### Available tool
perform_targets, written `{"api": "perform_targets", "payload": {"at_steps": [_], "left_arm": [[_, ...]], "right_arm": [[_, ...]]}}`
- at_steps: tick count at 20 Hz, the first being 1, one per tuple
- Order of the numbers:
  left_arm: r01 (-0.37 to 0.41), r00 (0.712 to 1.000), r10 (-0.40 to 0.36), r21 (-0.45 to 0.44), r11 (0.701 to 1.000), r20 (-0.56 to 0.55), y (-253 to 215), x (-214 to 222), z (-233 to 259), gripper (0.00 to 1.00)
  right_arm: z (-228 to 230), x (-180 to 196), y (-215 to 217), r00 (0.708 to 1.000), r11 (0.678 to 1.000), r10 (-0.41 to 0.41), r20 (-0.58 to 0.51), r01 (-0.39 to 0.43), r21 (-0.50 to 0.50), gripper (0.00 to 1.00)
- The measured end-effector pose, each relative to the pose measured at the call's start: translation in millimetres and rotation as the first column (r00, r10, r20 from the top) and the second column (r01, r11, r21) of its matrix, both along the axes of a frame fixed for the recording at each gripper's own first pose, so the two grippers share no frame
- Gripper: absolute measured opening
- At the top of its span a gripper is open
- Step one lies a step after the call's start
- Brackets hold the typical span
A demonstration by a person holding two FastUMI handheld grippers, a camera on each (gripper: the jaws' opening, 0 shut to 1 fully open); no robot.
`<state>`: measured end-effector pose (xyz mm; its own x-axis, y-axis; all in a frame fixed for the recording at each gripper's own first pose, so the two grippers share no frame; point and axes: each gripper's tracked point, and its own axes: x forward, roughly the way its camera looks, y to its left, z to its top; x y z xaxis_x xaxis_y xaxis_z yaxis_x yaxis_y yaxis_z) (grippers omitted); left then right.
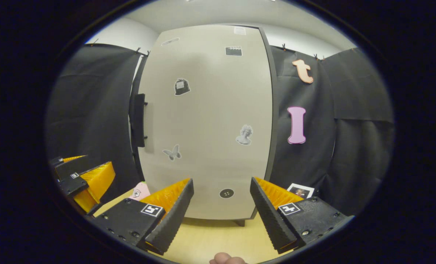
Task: Open the cabinet door with the right hand, grasp the bottle in the cabinet with the left hand and place it on the coaster, then close the cabinet door with the right hand.
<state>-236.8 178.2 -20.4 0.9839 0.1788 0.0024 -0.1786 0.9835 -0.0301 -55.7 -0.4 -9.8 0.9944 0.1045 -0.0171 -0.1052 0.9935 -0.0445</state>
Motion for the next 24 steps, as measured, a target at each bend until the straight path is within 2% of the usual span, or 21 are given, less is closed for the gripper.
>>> {"api": "perform_targets", "payload": {"at_steps": [5,6,8,9,10,14,16,17,18,20,22,23,24], "left_arm": [[0.006,1.0,-0.006,-0.005,1.0,-0.008,-0.6,3.8,-2.3,0.96],[0.01,1.0,-0.01,-0.003,1.0,-0.012,-1.4,4.3,-4.4,0.96],[0.017,0.999,-0.016,0.007,1.0,-0.028,-1.0,5.4,-8.2,0.96],[0.022,0.999,-0.021,0.01,1.0,-0.029,-1.6,7.2,-7.8,0.96],[0.024,0.999,-0.024,0.011,1.0,-0.03,-2.7,8.3,-6.8,0.96],[0.027,0.999,-0.027,0.024,0.999,-0.025,-12.9,18.2,-3.8,0.96],[0.033,0.999,-0.033,0.025,0.999,-0.035,-13.9,17.5,-8.1,0.96],[0.041,0.998,-0.04,0.022,0.999,-0.048,-15.4,18.3,-12.4,1.0],[0.045,0.998,-0.044,0.019,0.999,-0.053,-16.8,18.0,-14.9,0.96],[0.057,0.997,-0.056,0.013,0.998,-0.05,-21.2,18.7,-12.9,0.96],[0.061,0.997,-0.06,0.014,0.998,-0.046,-23.1,17.4,-11.5,0.96],[0.069,0.997,-0.068,0.005,0.998,-0.045,-26.1,18.1,-11.6,0.96],[0.075,0.996,-0.075,0.001,0.997,-0.047,-28.4,17.9,-13.0,0.96]], "right_arm": [[1.0,3.5,-1.6,1.0,1.0,0.002,0.003,-0.002,-0.019,1.0],[-1.5,3.7,-2.4,1.0,1.0,0.004,-0.007,-0.004,-0.018,0.96],[-8.6,4.6,-3.4,0.999,1.0,0.011,-0.03,-0.011,-0.028,0.96],[-10.0,5.2,-5.8,0.999,0.999,0.008,-0.036,-0.009,-0.037,1.0],[-9.6,6.0,-9.3,0.999,0.999,0.002,-0.034,-0.003,-0.037,0.96],[-5.8,8.8,-19.3,1.0,1.0,-0.013,-0.024,0.013,-0.002,0.99],[-5.7,7.6,-15.6,1.0,1.0,0.006,-0.025,-0.005,0.008,1.0],[-4.8,6.1,-11.4,1.0,1.0,0.022,-0.022,-0.021,0.01,0.96],[-3.1,3.9,-6.4,0.999,0.999,0.041,-0.015,-0.041,0.007,0.99],[-0.4,0.4,-1.8,0.998,0.998,0.056,0.0,-0.056,-0.017,0.96],[1.2,-1.9,0.7,0.998,0.998,0.067,0.015,-0.066,-0.022,0.96],[-0.9,-3.4,2.0,0.997,0.997,0.072,0.01,-0.072,-0.022,0.99],[-2.6,-3.9,2.7,0.997,0.997,0.078,0.003,-0.078,-0.022,0.96]]}}
